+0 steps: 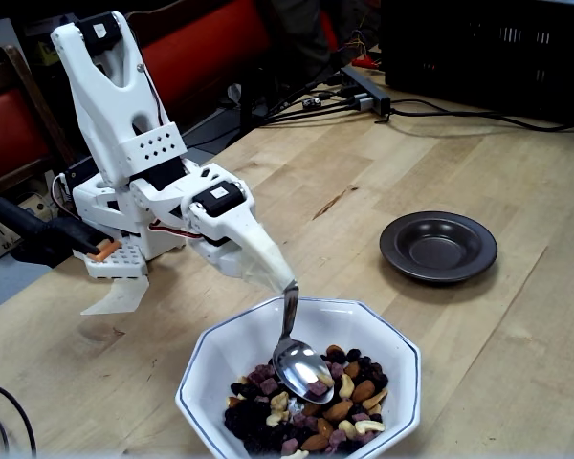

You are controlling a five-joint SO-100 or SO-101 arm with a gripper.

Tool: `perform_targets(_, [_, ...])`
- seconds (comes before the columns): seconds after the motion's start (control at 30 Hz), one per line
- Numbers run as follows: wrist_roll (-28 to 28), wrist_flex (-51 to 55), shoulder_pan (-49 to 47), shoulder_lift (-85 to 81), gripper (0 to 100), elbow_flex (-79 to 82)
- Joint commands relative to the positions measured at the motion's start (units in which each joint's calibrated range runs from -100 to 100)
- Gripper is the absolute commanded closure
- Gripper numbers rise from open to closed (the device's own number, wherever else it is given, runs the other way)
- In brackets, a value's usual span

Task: Use spoon to transfer food from the white bowl to brown plate

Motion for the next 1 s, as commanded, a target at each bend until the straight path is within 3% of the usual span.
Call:
perform_targets(0.0, [0.0,-1.36,-0.39,-1.0,97,-1.26])
perform_targets(0.57, [0.0,-1.44,0.28,-1.68,97,-1.44])
perform_targets(0.97, [0.0,-0.65,-0.39,-15.12,98,-1.44])
